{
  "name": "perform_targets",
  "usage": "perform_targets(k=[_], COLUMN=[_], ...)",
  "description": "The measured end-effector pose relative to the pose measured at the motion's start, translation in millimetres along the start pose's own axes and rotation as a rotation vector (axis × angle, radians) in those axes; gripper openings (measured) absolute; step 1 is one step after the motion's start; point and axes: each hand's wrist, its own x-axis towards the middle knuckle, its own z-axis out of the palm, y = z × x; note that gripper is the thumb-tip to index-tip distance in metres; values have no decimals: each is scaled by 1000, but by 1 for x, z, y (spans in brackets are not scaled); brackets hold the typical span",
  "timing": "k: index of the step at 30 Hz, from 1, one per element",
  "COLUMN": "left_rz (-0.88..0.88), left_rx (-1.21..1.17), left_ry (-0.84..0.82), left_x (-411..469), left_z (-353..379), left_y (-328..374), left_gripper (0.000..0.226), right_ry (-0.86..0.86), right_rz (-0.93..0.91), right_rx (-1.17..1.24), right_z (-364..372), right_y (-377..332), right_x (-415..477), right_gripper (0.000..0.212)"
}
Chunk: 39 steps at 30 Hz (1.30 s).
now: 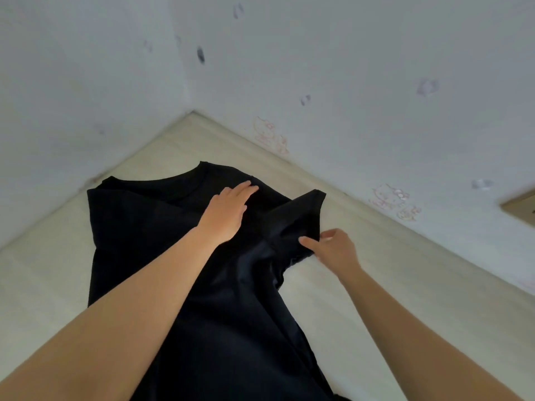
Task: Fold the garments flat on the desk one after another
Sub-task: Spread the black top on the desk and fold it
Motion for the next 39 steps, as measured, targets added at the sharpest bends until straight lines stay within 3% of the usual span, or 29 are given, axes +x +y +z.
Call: perform_targets(k=[2,5,8,12,15,17,19,21,23,26,27,29,32,36,39], left_rz=[-21,10,-35,-277,-388,-408,-447,-549,-616,-651,-640,-624,-653,-659,-612], left_rx=[-74,64,55,-210,-354,-437,-666,-965,-1215,-1472,-1480,-1417,-1285,-1178,-1383], left_ry=[-36,-162,-225,-5,168,181,16,-275,-484,-625,-628,-558,-418,-339,-340], left_x=[26,50,64,74,68,61,54,48,45,41,39,34,25,6,-9], left_z=[-6,-8,-3,0,-2,-4,-8,-12,-15,-27,-31,-36,-37,-57,-86], left_y=[5,13,12,2,11,25,44,61,68,62,57,48,26,3,-18], left_gripper=[58,72,49,23,27,28,29,55,80,98,90,53,14,20,21], right_ry=[21,50,89,124,133,65,-37,-153,-243,-358,-413,-492,-441,-245,-417], right_rz=[-28,-59,-78,-22,-12,16,56,84,38,-201,-287,-440,-481,-368,-193], right_rx=[27,65,133,201,217,350,576,787,853,507,330,26,-90,9,-17], right_z=[3,3,-1,-8,-8,-8,-8,-8,-5,2,6,16,23,17,6], right_y=[4,6,14,30,32,25,13,-2,-18,-39,-43,-46,-34,3,30], right_x=[-4,-4,-8,-8,-3,0,-1,-5,-12,-24,-28,-34,-43,-67,-96], right_gripper=[34,14,8,15,12,13,9,9,13,42,58,71,63,41,29])
